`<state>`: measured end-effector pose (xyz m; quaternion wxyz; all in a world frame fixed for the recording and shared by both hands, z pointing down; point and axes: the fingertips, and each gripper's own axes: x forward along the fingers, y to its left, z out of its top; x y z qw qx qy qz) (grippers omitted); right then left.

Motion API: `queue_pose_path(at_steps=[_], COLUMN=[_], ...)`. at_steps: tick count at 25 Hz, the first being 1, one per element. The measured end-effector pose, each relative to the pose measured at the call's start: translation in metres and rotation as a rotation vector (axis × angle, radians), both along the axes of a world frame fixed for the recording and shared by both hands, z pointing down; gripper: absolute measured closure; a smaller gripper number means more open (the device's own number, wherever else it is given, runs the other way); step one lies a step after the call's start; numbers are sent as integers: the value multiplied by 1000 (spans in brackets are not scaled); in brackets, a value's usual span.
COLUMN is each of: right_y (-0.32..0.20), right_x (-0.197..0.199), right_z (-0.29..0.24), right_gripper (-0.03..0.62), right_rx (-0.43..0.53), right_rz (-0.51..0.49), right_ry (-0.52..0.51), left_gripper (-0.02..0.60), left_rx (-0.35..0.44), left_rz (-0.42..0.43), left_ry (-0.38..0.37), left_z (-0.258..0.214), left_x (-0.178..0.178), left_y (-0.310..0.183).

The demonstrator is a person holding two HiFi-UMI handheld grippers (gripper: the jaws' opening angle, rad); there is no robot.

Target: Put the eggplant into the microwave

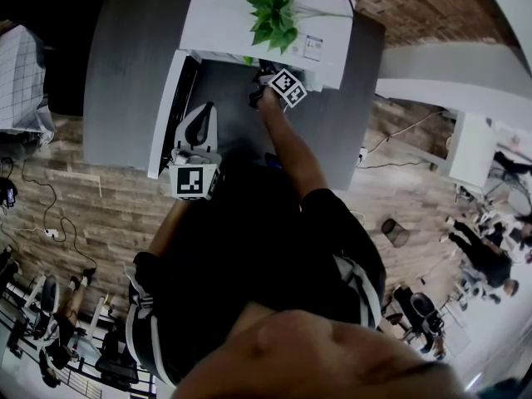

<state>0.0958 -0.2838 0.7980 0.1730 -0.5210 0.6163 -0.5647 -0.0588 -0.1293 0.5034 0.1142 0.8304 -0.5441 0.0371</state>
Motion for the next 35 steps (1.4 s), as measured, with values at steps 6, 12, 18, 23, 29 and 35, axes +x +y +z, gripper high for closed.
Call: queue_pose_path(at_steps=[6, 12, 18, 23, 29, 35], right_y=[-2, -2, 0, 3, 3, 2], right_x=[1, 0, -2, -3, -7, -7], right_z=[-3, -5, -6, -3, -1, -1], right_gripper=[503, 468, 444, 431, 420, 406], right_rx=[3, 10, 20, 10, -19, -31], right_rz=[-39, -76, -131, -191, -268, -299], right_ry=[146, 266, 411, 530, 680, 735], left_gripper=[546, 546, 546, 546, 546, 546], left_rx=[6, -3, -4, 0, -7, -15], left_rz=[4, 1, 3, 6, 9, 4], left_ry=[5, 10, 8, 11, 17, 23], left_z=[1, 0, 2, 2, 4, 4], left_x=[1, -1, -1, 0, 2, 0], left_y=[-1, -1, -1, -3, -3, -4])
